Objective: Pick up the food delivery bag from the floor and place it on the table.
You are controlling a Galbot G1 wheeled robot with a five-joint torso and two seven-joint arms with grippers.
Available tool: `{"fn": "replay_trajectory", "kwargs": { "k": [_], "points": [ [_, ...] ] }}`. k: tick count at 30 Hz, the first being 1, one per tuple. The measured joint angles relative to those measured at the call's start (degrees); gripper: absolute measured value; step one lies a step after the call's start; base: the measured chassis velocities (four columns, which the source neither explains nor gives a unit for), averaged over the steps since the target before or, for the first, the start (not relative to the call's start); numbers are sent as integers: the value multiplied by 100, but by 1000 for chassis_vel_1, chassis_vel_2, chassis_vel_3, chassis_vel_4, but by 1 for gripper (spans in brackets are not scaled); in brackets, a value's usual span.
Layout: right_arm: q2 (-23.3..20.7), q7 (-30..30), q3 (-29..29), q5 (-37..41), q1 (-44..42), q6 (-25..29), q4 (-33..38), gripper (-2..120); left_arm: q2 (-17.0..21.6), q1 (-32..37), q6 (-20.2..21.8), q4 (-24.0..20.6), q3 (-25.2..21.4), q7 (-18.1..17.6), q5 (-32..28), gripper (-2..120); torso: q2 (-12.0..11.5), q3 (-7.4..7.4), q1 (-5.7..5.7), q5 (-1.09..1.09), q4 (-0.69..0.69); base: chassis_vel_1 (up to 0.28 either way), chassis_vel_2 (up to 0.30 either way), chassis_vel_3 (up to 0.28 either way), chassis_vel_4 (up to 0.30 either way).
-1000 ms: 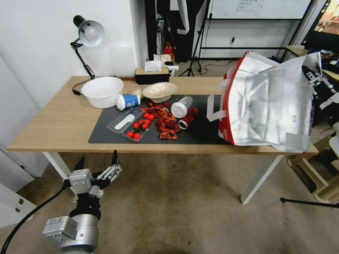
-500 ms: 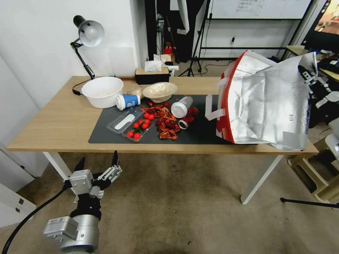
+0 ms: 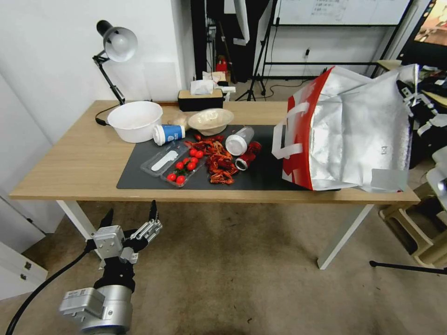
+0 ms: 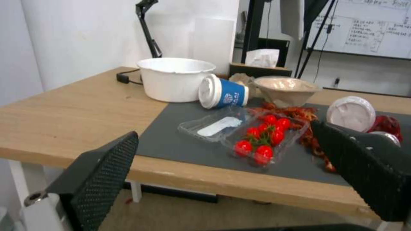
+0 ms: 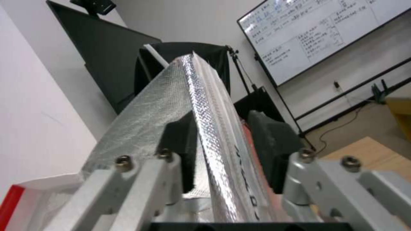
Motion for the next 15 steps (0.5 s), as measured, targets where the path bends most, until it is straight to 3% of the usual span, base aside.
{"fn": "replay_trajectory", "kwargs": {
  "k": [4,11,15],
  "points": [
    [-18,98,-67,-51,96,36,-34,45,25,15,-23,1,2,5,32,100,0,0,0,0,-1,0,0,0,0],
    [-41,160,-173,-118,171,78,-22,76,-51,171,-120,-44,78,12,151,100,0,0,0,0,0,0,0,0,0],
    [-45,148,-176,-118,132,76,19,86,-43,191,-134,-63,59,9,148,100,0,0,0,0,-1,0,0,0,0]
  ]
}}
